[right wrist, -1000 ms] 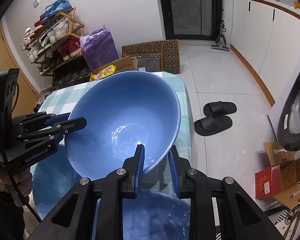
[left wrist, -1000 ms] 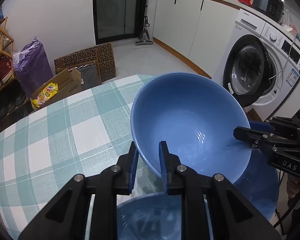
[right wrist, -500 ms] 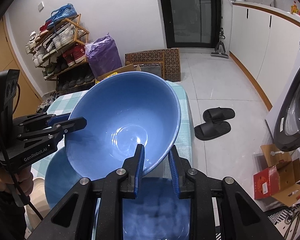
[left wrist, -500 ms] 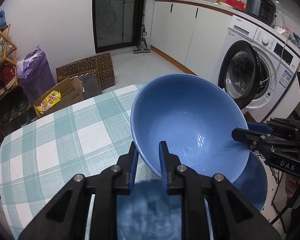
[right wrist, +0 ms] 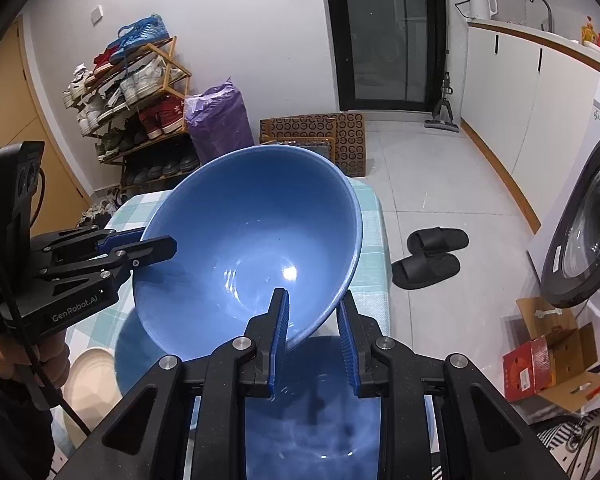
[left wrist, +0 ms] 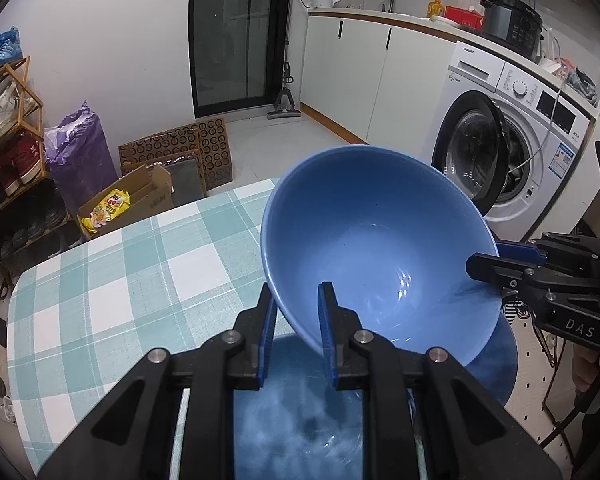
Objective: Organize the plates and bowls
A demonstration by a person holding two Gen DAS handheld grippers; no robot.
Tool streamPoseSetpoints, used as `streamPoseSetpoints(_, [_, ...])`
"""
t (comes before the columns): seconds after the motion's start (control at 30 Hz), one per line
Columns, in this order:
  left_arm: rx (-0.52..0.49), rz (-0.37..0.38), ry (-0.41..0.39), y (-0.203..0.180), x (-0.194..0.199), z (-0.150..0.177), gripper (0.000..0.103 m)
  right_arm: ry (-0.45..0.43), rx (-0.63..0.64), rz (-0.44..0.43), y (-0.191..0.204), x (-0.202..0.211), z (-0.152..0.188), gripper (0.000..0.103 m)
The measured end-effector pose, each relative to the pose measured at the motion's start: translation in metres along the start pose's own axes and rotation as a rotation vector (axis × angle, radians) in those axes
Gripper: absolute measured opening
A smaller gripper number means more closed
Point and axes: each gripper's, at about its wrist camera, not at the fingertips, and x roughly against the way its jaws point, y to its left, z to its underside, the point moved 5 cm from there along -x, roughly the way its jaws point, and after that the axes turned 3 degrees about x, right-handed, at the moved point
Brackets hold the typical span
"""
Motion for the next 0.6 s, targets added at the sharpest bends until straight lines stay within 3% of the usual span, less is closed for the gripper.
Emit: streamPoseSetpoints(0.6, [0.018,-0.016,-0.013,0.01,0.026,0.023,0.019,-0.011,0.034,-0.039,0.031,0.021,0.015,0.025])
